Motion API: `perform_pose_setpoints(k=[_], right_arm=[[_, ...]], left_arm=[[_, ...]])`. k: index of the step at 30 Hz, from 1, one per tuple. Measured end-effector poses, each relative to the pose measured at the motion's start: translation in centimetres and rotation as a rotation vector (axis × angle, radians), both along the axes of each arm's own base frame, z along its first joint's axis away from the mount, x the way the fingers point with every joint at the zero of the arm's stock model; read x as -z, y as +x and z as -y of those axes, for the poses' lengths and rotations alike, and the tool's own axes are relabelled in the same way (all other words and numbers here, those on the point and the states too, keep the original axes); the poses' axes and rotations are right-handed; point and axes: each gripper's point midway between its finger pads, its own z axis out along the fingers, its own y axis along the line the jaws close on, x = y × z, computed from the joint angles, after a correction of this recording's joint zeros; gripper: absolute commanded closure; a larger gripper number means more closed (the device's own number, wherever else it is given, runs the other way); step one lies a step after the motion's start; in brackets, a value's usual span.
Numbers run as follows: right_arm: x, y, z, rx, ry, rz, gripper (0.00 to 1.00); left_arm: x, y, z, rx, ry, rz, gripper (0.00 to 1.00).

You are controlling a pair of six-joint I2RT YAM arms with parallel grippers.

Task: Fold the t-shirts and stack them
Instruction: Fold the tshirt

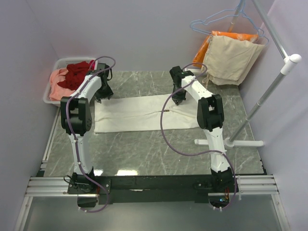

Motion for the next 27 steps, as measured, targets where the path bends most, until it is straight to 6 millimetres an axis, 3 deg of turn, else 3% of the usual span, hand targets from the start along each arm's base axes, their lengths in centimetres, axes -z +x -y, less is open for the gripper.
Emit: perform_pose_setpoints(k=[3,11,17,22,24,27], right_arm=[[-0.6,-0.2,-0.1,-0.005,-0.008,0.008,1.00],[-2.3,-1.6,-0.2,-0.018,-0.022,0.020,1.00],[-2.0,-5.4,-0.7,-0.045,-0.041,-0.036,1.00],[-1.6,-10.1,-2.2,-0.095,-0.037,-0.104,1.00],[-1.5,-11.7,-2.8,-0.109,-0.032,-0.123,0.81],[-1.1,-13.7,-3.5,-0.119,-0.022,-0.151,0.67]], left_arm=[[0.2,-0.1,-0.1,-0.005,0.007,-0.006,0.45],[1.2,-0.3,-0.2,-0.011,0.013,-0.031,0.45],[1.4,-0.7,-0.4,-0.015,0.019,-0.047,0.45],[1.5,-0.8,-0.3,-0.014,0.019,-0.052,0.45],[1.5,-0.8,-0.3,-0.013,0.019,-0.054,0.46],[1.6,-0.8,-0.2,-0.012,0.019,-0.054,0.45]])
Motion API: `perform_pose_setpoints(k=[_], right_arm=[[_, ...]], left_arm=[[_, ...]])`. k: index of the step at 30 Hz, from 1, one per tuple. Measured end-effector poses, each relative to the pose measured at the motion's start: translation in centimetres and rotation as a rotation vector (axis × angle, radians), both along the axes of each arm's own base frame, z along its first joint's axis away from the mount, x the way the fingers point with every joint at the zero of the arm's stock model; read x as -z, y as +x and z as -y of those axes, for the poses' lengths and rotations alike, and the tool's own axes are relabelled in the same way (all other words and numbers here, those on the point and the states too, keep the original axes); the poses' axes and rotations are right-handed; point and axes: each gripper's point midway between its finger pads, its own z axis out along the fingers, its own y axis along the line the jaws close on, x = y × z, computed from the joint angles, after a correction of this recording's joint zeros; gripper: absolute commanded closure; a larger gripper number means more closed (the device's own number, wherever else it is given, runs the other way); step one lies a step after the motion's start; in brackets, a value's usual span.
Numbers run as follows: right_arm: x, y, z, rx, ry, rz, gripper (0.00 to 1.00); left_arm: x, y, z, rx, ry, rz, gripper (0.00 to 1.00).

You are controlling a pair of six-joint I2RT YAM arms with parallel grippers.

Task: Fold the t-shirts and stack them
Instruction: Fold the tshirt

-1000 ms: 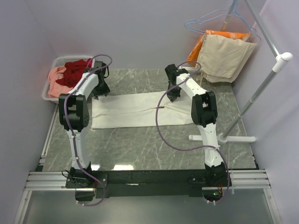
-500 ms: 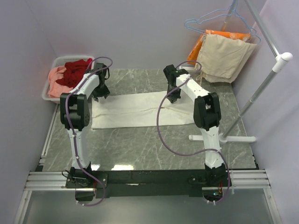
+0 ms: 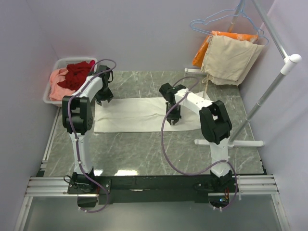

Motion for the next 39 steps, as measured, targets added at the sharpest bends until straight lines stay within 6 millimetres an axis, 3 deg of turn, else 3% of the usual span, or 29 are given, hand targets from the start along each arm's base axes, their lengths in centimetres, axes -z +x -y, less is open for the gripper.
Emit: perform_pose_setpoints(k=[6,11,14,19,23,25,32,39], right_arm=[[-0.5,-2.4,0.6,0.022,-0.001,-0.026,0.67],[-3.4,-1.2,1.5,0.046,-0.025,0.068,0.67],[-5.0,1.3,2.2,0.083,-0.022,0.132,0.67],[-6.6,9.0,6.0,0.228,0.014,0.228,0.67],[-4.8,15.1,9.9,0.309,0.002,0.258,0.67],[-3.1,16.5,11.3,0.319,-0.016,0.244,0.68],[1.7,13.3,11.8,0.278,-0.066,0.090,0.70],[1.7,9.3,11.9,0.263,-0.074,0.041,0.72]], left_arm=[[0.2,-0.2,0.1,0.003,0.001,-0.006,0.46],[0.4,-0.4,0.2,0.006,0.002,-0.013,0.46],[0.4,-0.4,0.3,0.007,0.003,-0.013,0.46],[0.4,-0.4,0.4,0.009,0.002,-0.014,0.46],[0.4,-0.5,0.7,0.008,0.001,-0.015,0.46],[0.4,-0.5,0.8,0.004,-0.002,-0.014,0.46],[0.4,-0.6,1.1,0.002,-0.003,-0.015,0.45],[0.7,-0.6,1.1,0.002,-0.003,-0.019,0.45]])
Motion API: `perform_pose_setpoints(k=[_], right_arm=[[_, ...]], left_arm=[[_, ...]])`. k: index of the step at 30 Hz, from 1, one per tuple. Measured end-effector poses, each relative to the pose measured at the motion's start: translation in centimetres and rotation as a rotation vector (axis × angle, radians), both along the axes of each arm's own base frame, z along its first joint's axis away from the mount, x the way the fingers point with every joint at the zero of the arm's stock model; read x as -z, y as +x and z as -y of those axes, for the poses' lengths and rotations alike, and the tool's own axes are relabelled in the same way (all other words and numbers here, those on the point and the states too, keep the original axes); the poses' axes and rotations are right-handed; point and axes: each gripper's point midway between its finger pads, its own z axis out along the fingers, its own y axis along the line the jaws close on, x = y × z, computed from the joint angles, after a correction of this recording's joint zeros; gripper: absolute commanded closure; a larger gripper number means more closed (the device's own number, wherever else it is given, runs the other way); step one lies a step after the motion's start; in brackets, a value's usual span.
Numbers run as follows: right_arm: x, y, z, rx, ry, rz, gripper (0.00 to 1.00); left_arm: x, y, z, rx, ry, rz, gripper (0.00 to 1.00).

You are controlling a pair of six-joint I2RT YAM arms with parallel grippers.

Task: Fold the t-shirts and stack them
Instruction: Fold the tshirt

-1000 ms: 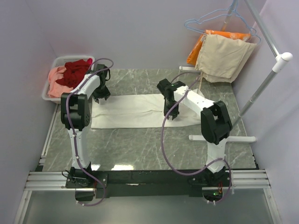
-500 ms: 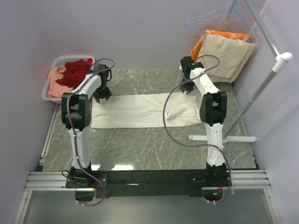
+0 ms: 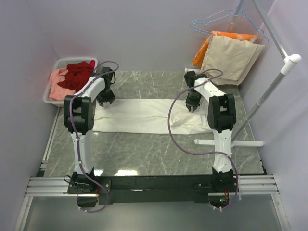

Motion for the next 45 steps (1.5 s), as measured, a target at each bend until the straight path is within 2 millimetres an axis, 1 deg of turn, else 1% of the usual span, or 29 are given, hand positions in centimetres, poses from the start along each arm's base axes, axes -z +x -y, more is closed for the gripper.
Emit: perform_pose_setpoints(k=[5,7,14,18,20,22,25,29,33,36,39,41,45], right_arm=[[-0.3,-2.1,0.2,-0.003,-0.008,-0.019,0.72],[-0.5,-2.6,0.2,-0.007,-0.015,-0.021,0.72],[-2.2,-1.6,-0.3,-0.018,-0.018,0.035,0.72],[-3.8,-0.1,-0.6,-0.019,-0.015,0.092,0.71],[-4.0,0.2,-0.7,-0.019,-0.015,0.104,0.72],[-3.9,0.0,-0.7,-0.020,-0.015,0.097,0.72],[-3.1,-0.7,-0.6,-0.022,-0.019,0.071,0.71],[-1.5,-2.5,-0.7,-0.034,-0.031,0.012,0.71],[-0.4,-4.3,-1.3,-0.058,-0.030,-0.038,0.72],[0.0,-5.4,-1.8,-0.072,-0.029,-0.063,0.72],[-0.3,-6.5,-2.2,-0.082,-0.027,-0.071,0.72],[-0.8,-7.0,-2.3,-0.086,-0.027,-0.068,0.72],[-2.7,-8.3,-2.6,-0.092,-0.019,-0.046,0.72]], left_arm=[[1.5,-0.2,0.0,0.000,0.004,-0.034,0.45],[2.3,-0.4,0.0,0.001,0.005,-0.052,0.45],[2.5,-0.2,0.1,0.000,0.004,-0.050,0.46],[2.5,-0.2,0.1,0.000,0.004,-0.051,0.45],[2.5,-0.2,0.1,0.000,0.004,-0.050,0.45],[2.5,-0.2,0.1,0.001,0.004,-0.051,0.45],[2.5,-0.1,0.1,0.001,0.005,-0.056,0.45],[2.5,-0.1,0.1,0.002,0.006,-0.060,0.45],[2.5,-0.1,0.1,0.002,0.006,-0.060,0.45],[2.5,-0.1,0.1,0.002,0.006,-0.059,0.45],[2.5,-0.1,0.1,0.002,0.005,-0.060,0.45],[2.5,-0.1,0.1,0.002,0.006,-0.060,0.45],[2.5,-0.1,0.1,0.002,0.005,-0.060,0.45]])
